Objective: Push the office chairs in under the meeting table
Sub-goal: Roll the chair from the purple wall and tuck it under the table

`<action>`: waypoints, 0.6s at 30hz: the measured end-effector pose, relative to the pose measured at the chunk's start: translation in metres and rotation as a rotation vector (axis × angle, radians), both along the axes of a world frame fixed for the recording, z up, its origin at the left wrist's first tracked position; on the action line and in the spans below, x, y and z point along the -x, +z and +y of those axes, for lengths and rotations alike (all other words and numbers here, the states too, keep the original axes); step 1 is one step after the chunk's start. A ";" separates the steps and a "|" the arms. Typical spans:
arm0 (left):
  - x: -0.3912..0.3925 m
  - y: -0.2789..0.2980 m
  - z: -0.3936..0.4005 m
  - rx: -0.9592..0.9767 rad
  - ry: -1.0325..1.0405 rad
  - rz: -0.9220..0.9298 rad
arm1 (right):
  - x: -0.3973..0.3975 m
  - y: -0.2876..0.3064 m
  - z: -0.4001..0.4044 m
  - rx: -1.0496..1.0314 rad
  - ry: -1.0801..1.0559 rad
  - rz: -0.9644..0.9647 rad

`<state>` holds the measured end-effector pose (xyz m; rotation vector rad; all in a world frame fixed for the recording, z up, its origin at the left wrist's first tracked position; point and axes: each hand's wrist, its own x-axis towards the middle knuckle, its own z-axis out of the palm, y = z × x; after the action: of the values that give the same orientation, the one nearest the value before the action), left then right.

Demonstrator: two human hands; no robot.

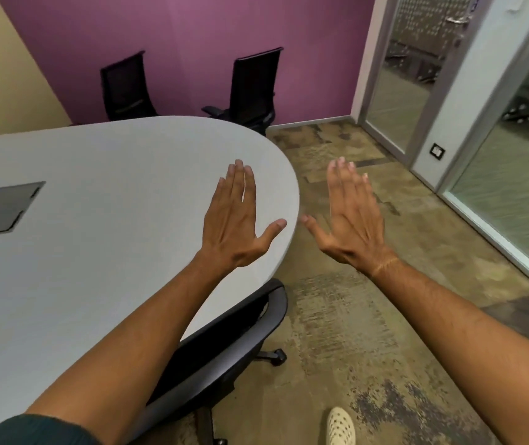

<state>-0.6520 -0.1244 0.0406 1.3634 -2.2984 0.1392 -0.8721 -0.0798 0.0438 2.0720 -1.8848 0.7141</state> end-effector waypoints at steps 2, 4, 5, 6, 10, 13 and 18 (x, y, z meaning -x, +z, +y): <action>0.025 0.001 -0.018 0.006 -0.043 -0.019 | 0.024 0.000 -0.014 0.012 -0.023 -0.008; 0.052 0.000 -0.037 0.010 -0.088 -0.037 | 0.051 -0.001 -0.029 0.021 -0.039 -0.011; 0.066 0.000 -0.047 0.017 -0.106 -0.042 | 0.065 -0.001 -0.038 0.027 -0.044 -0.011; 0.081 0.000 -0.058 0.025 -0.119 -0.042 | 0.081 -0.001 -0.047 0.031 -0.049 -0.009; 0.144 0.002 -0.099 0.039 -0.119 -0.029 | 0.144 0.004 -0.086 0.027 -0.064 -0.009; 0.187 0.005 -0.132 0.052 -0.092 -0.028 | 0.190 0.009 -0.117 0.023 -0.054 -0.004; 0.244 0.013 -0.182 0.044 -0.073 -0.004 | 0.249 0.017 -0.174 0.032 -0.039 -0.005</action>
<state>-0.8964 -0.3065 0.0541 1.2564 -2.3312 0.1679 -1.1214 -0.2534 0.0612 2.0108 -1.8977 0.7359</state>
